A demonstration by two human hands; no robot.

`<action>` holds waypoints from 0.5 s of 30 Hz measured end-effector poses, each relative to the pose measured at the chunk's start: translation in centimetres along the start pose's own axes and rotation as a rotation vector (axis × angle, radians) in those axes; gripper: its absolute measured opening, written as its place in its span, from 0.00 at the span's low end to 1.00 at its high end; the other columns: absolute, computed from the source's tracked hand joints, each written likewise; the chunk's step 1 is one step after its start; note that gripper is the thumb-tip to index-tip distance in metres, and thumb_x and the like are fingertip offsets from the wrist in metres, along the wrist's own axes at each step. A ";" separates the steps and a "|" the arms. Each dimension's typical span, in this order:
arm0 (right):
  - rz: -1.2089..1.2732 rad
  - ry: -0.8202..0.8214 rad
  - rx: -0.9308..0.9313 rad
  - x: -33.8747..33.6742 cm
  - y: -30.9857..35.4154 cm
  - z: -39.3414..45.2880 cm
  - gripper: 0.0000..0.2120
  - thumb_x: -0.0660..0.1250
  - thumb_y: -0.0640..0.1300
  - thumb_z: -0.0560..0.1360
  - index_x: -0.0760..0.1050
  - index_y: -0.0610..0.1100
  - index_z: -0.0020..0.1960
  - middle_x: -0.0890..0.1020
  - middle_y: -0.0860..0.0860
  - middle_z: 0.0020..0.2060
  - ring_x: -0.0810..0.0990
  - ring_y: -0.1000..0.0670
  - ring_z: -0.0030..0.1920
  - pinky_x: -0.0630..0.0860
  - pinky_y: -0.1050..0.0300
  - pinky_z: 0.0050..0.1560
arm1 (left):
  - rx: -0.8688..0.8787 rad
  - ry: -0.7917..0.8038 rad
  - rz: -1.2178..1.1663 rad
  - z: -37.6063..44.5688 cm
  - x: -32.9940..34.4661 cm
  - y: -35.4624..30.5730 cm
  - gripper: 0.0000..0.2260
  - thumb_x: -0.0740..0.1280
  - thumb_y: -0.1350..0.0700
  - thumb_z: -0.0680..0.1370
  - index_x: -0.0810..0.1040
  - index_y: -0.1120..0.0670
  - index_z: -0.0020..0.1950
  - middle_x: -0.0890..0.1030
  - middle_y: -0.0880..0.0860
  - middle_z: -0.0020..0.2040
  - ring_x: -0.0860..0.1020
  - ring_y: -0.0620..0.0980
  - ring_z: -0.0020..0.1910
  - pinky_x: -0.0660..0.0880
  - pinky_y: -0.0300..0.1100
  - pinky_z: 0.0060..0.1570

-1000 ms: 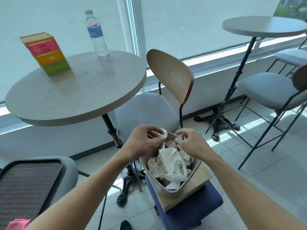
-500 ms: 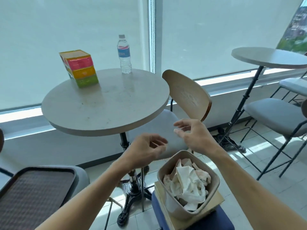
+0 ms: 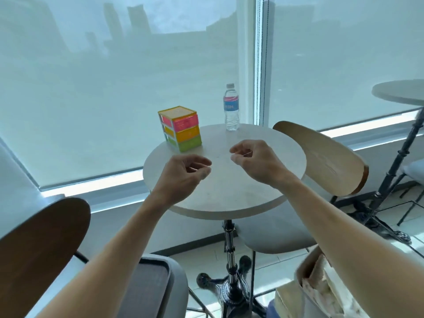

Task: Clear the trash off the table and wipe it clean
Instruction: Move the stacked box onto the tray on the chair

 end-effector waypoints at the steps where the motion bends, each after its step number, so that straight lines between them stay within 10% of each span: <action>1: 0.002 0.006 -0.002 0.7 0.4 0.8 0.08 0.68 0.44 0.78 0.82 0.46 0.55 0.83 0.51 0.47 0.81 0.53 0.49 0.77 0.59 0.52 | -0.019 -0.022 -0.006 0.5 -0.7 0.4 0.05 0.72 0.58 0.76 0.83 0.48 0.46 0.84 0.49 0.41 0.82 0.46 0.41 0.81 0.42 0.44; 15: 0.184 0.053 0.058 5.6 0.9 15.5 0.07 0.69 0.50 0.77 0.81 0.47 0.45 0.81 0.51 0.41 0.77 0.51 0.45 0.74 0.55 0.46 | -0.218 -0.296 -0.146 10.4 -5.6 6.5 0.07 0.71 0.58 0.75 0.84 0.50 0.52 0.84 0.49 0.47 0.81 0.46 0.49 0.73 0.37 0.42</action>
Point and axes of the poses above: each hand's wrist, its own z-axis towards the middle knuckle, its own x-axis out of the palm, y = z × x, the point moved 1 cm from there along z, towards the middle knuckle
